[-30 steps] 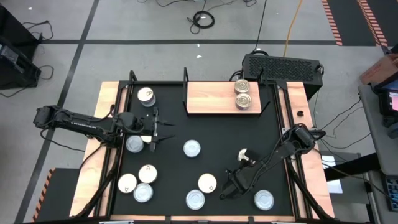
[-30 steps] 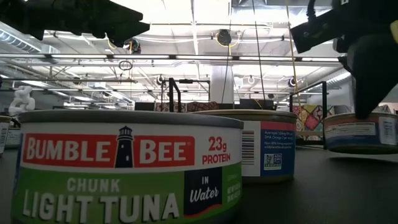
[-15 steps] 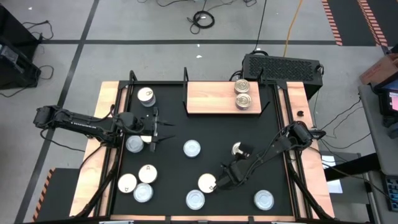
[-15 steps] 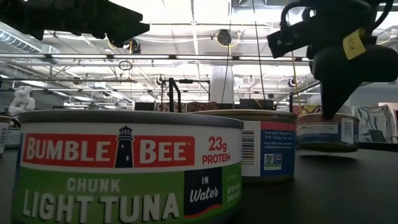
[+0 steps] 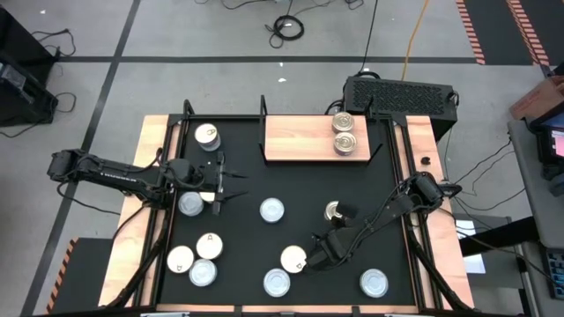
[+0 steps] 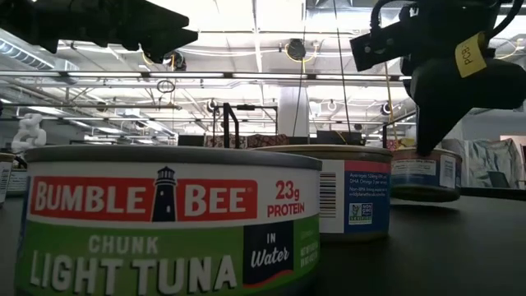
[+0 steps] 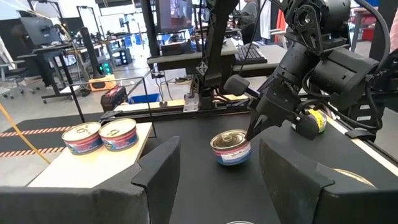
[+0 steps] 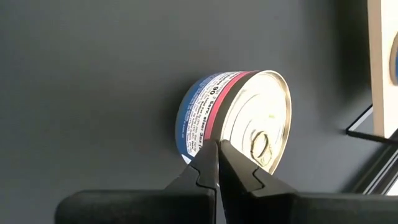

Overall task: Stack canned seafood by type on shelf
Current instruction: Put the blue pink tuna can the shelf

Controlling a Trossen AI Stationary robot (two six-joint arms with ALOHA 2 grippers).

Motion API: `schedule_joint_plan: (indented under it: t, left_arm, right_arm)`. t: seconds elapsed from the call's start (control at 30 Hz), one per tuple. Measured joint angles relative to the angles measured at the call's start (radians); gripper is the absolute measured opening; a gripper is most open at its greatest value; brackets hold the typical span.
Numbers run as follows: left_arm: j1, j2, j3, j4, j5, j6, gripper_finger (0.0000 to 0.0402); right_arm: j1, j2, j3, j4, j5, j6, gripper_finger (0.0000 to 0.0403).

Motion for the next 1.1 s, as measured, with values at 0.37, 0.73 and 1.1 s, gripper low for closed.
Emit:
schedule_joint_plan:
  t: [0.37,0.73,1.1]
  left_arm:
    - [0.000,0.000,0.000,0.000,0.000,-0.001,0.0216]
    - [0.000,0.000,0.000,0.000,0.000,-0.001,0.0216]
    - [0.000,0.000,0.000,-0.004,0.000,0.008,0.0216]
  right_arm:
    - [-0.002,0.000,0.000,0.022,0.028,-0.038,0.0000]
    - [-0.005,0.000,0.000,0.049,0.117,-0.112,0.0000]
    - [-0.097,0.000,0.000,0.087,0.196,-0.260,0.0000]
